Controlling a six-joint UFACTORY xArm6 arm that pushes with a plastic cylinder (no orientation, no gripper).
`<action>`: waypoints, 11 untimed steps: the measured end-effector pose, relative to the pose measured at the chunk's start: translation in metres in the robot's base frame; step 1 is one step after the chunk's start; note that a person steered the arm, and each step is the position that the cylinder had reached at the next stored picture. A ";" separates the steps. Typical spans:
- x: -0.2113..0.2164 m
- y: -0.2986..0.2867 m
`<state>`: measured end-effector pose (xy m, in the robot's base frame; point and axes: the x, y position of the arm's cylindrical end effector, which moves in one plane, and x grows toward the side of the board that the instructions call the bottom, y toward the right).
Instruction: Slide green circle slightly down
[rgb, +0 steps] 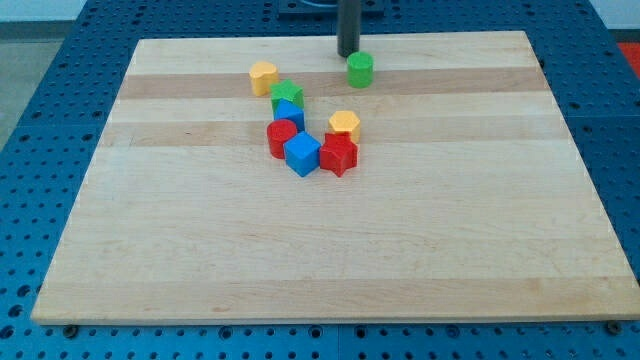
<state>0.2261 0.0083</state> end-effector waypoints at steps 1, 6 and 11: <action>0.000 -0.009; 0.031 0.026; 0.062 0.033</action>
